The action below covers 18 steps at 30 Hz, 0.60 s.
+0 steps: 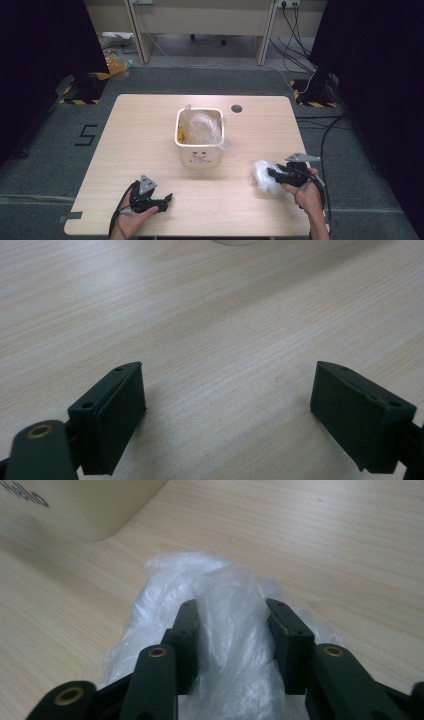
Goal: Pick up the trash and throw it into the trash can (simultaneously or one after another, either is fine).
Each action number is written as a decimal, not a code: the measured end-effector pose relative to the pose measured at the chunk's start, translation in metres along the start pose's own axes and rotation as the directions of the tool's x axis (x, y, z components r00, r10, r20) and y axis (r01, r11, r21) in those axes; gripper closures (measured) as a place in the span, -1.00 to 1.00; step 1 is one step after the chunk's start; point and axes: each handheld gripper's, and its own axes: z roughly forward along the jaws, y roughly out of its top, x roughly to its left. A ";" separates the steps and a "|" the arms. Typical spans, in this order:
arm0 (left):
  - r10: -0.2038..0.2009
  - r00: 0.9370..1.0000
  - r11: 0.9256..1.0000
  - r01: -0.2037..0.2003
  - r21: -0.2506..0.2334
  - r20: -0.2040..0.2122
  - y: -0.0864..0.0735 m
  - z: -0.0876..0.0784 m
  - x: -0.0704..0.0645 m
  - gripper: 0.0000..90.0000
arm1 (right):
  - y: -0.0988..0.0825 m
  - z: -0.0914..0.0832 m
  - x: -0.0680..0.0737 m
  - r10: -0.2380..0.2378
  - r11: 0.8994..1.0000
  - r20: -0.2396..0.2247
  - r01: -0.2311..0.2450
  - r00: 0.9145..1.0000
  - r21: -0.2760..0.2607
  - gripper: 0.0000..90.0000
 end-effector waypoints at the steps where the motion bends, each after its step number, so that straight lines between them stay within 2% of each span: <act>1: 0.000 1.000 1.000 0.000 0.000 0.000 0.000 0.000 0.000 -0.70 | 0.001 -0.002 0.000 -0.007 1.000 -0.004 0.007 1.000 -0.005 0.42; 3: 0.000 1.000 1.000 0.000 0.000 0.000 0.000 0.000 0.000 -0.70 | 0.003 -0.006 -0.001 -0.012 1.000 -0.022 0.012 1.000 -0.025 0.42; 11: 0.000 1.000 1.000 0.000 0.000 0.000 0.000 0.000 0.000 -0.70 | 0.012 -0.029 -0.001 0.010 0.993 -0.066 -0.018 0.998 -0.116 0.42; 18: 0.000 1.000 1.000 0.000 0.000 0.000 0.000 0.000 0.000 -0.70 | 0.023 -0.040 0.003 -0.020 0.987 -0.091 0.005 0.996 -0.160 0.42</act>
